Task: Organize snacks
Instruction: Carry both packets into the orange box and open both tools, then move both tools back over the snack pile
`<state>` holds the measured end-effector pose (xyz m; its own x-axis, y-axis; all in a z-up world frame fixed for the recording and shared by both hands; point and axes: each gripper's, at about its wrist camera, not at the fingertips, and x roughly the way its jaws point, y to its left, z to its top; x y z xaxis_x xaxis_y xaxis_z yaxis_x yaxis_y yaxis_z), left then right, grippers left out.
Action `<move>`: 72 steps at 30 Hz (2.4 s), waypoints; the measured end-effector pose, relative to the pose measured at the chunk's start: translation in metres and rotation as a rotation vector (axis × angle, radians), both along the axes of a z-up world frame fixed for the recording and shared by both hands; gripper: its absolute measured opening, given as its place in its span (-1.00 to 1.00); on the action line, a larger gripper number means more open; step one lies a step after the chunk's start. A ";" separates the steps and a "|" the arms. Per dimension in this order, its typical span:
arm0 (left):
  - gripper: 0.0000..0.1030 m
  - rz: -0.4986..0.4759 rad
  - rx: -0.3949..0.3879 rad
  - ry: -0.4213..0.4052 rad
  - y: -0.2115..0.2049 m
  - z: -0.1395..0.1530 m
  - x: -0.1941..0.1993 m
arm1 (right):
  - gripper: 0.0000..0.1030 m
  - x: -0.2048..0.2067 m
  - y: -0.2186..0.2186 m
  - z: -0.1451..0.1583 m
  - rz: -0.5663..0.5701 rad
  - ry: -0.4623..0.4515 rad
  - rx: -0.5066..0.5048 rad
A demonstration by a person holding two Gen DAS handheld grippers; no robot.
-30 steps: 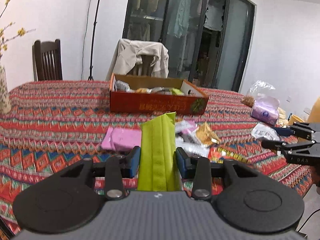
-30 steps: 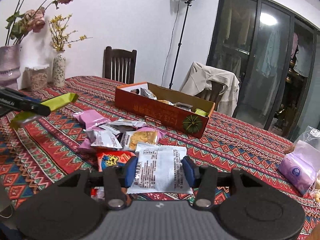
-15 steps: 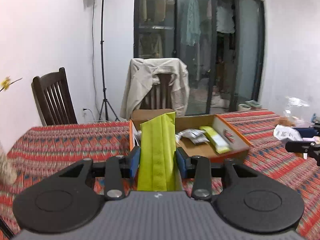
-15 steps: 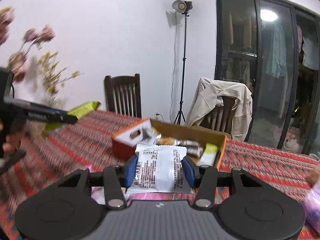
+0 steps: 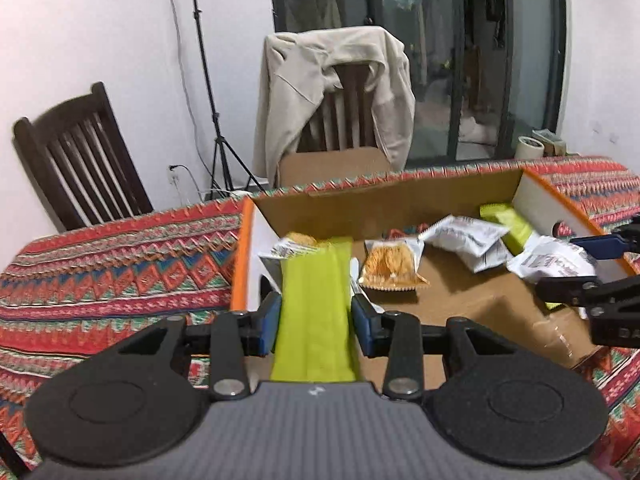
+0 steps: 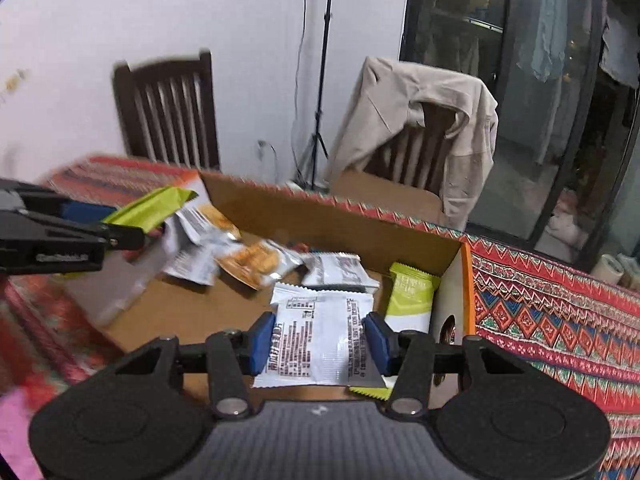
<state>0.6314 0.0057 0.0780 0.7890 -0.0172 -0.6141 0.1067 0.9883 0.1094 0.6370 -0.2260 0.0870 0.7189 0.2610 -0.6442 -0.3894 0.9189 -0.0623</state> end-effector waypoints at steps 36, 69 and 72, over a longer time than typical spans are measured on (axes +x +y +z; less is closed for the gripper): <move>0.95 -0.118 -0.125 -0.341 0.002 0.122 -0.333 | 0.74 -0.287 -0.108 0.109 0.047 -0.284 0.120; 1.00 0.039 -0.132 -0.179 0.005 -0.059 -0.412 | 1.00 -0.407 -0.108 -0.079 -0.093 -0.270 0.154; 1.00 0.009 -0.151 -0.186 -0.002 -0.051 -0.404 | 1.00 -0.406 -0.108 -0.081 -0.117 -0.280 0.169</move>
<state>0.2274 0.0033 0.0269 0.8890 -0.0903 -0.4490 0.0896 0.9957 -0.0228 0.2307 -0.3342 0.0057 0.8933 0.2522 -0.3721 -0.2699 0.9629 0.0047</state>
